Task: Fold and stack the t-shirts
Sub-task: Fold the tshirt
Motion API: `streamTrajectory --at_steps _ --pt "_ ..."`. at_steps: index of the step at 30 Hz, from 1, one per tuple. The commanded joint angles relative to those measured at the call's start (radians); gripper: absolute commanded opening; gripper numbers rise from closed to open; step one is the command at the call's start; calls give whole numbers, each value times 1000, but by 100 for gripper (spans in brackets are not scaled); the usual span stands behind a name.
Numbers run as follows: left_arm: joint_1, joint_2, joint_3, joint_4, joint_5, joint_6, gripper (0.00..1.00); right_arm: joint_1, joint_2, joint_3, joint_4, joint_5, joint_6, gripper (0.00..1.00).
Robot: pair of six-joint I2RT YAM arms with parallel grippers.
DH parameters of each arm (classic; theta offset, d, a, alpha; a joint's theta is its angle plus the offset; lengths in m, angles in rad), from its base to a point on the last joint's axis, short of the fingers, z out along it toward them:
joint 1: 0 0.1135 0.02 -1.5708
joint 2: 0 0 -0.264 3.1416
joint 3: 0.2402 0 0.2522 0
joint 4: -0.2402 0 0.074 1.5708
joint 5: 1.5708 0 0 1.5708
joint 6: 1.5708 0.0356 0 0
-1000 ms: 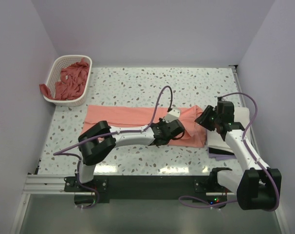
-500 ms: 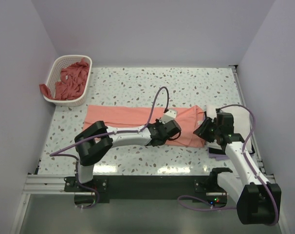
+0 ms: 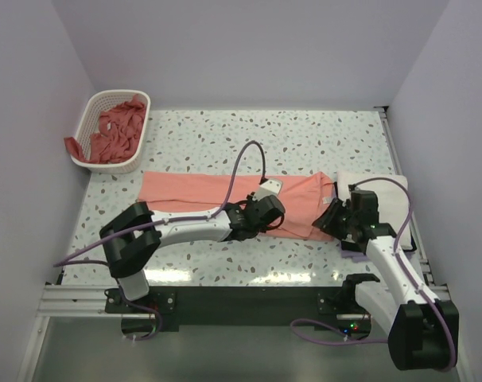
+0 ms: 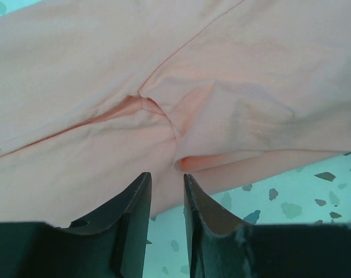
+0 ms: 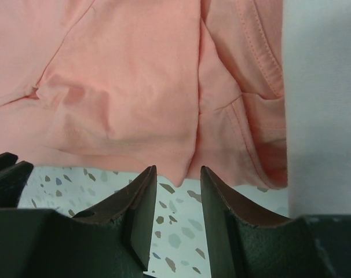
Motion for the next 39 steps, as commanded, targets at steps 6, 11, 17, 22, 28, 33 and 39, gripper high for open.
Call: streamTrajectory --at_steps 6,11,17,22,28,33,39 --pt "97 -158 -98 128 135 -55 33 111 50 -24 79 43 68 40" --pt "140 -181 -136 141 175 -66 33 133 70 -33 102 79 82 40" --pt "154 -190 -144 145 181 -65 32 151 107 -42 124 92 89 39" --pt "160 -198 -147 153 184 -65 32 162 119 -44 141 95 97 39" --pt "168 -198 -159 158 193 -69 32 170 137 -42 145 99 97 35" --pt "171 -205 -170 162 195 -72 32 170 121 -9 102 117 76 20" --pt "182 -211 -184 171 207 -77 32 170 82 25 12 148 45 6"
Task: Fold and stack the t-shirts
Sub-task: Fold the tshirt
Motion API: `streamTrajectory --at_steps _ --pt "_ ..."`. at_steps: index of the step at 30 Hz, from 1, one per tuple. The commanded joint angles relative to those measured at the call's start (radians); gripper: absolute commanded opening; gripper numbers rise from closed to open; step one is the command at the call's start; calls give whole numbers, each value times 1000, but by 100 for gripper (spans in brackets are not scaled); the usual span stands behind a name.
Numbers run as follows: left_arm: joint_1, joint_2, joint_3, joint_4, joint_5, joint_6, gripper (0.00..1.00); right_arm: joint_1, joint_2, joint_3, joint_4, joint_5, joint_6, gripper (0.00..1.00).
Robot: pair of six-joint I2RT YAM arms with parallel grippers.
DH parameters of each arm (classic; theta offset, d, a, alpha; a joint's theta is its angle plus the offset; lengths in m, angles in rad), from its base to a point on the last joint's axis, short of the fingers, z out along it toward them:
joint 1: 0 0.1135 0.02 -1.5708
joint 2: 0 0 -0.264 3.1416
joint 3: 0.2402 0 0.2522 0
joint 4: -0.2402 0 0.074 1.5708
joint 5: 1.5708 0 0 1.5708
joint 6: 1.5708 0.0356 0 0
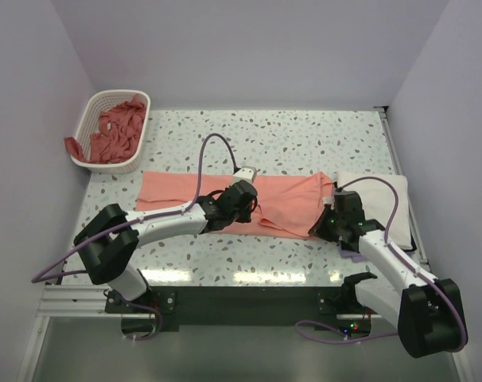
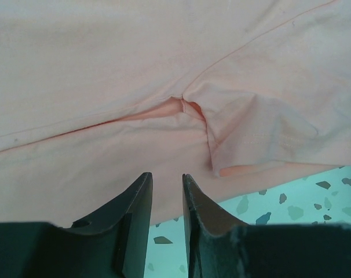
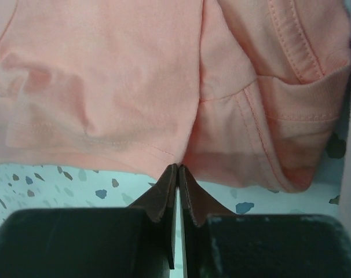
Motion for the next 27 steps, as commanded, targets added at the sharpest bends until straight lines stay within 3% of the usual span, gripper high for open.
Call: streamTrajectory --at_steps 1,14,27 --pt "15 -42 -8 51 10 -17 32 2 -39 49 -58 39 -29 4" --pt "23 -22 12 97 73 6 31 4 -74 69 -154 84 -40 1" --pt "21 149 87 251 310 15 27 4 -65 86 -162 100 -24 8"
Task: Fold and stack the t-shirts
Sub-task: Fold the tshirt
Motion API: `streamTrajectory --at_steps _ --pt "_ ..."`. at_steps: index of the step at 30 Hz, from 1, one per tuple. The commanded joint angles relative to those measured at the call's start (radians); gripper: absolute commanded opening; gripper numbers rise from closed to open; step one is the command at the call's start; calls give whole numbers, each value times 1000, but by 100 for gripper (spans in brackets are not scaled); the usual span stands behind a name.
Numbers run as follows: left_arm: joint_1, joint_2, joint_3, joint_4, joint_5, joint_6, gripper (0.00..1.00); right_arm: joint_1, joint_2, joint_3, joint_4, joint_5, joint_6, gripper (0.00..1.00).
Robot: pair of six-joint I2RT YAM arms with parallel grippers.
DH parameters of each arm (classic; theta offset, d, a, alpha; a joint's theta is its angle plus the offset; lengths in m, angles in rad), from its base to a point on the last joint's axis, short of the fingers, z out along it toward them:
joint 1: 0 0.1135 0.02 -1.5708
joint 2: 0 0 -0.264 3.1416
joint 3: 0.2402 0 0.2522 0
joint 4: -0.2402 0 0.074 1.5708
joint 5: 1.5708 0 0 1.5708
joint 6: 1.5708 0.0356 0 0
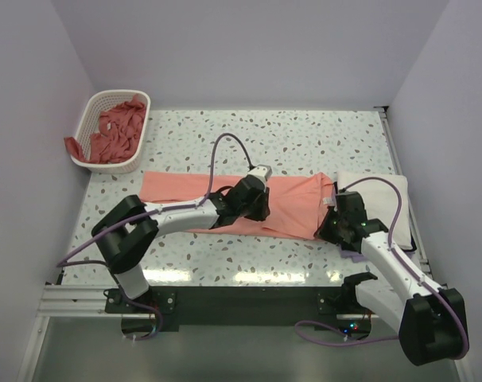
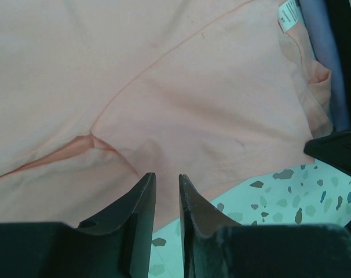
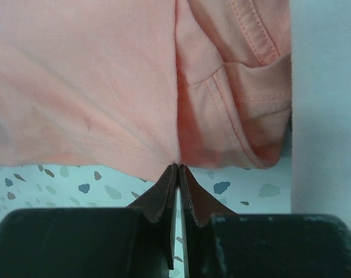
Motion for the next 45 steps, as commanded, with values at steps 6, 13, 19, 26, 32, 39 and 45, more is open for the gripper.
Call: streamTrajectory --at_steps 6,13,19,26,32,39,45 --pt "3 104 0 122 123 -5 24 1 15 54 -8 26 -2 12" --pt "3 95 -43 77 88 -18 23 1 -3 92 -37 49 -20 18" --pt "8 9 -29 51 57 -2 28 2 -28 169 -58 89 -48 35" --pt "95 -141 -72 -26 -7 -36 41 10 113 250 27 81 -48 44" --pt "221 -233 -200 -105 -93 -93 38 87 234 298 109 109 -10 46" --pt "268 -265 -299 -136 -171 -116 35 150 399 286 219 109 35 46" --pt "267 -201 -336 -179 -234 -147 29 150 515 287 273 115 35 46"
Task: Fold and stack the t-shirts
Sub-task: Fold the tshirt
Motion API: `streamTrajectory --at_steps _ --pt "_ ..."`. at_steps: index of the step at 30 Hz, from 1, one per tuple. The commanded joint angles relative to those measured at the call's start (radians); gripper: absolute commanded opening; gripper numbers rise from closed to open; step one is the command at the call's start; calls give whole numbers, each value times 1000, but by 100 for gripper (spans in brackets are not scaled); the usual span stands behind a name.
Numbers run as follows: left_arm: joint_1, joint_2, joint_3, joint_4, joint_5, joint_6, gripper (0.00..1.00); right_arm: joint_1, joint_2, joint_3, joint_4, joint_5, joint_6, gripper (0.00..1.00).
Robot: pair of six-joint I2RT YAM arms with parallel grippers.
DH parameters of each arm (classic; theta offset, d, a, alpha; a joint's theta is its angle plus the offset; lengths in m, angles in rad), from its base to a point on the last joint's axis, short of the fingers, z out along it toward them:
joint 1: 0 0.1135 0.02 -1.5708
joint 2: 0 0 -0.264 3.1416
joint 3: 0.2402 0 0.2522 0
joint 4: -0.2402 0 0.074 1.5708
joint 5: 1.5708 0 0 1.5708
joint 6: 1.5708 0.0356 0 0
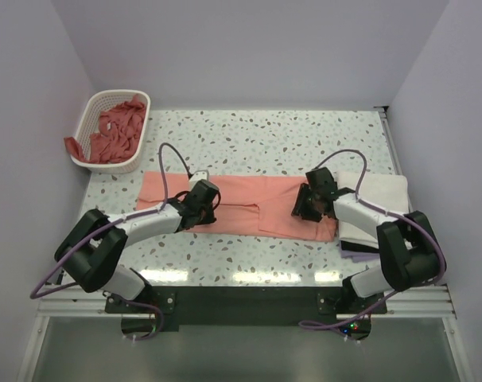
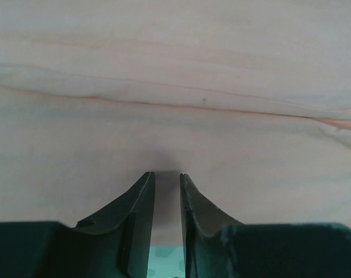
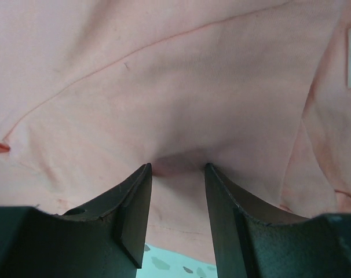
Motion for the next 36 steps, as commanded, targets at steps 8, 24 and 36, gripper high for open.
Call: streamTrajectory --at_steps 8,24,36 --pt "-45 43 -50 -19 -53 -60 25 -1 168 109 75 58 -10 46" --pt "-321 84 -29 109 124 -319 21 1 736 906 -231 153 -331 47" --pt "-314 230 283 149 213 -235 23 30 1037 1502 -434 167 -484 56"
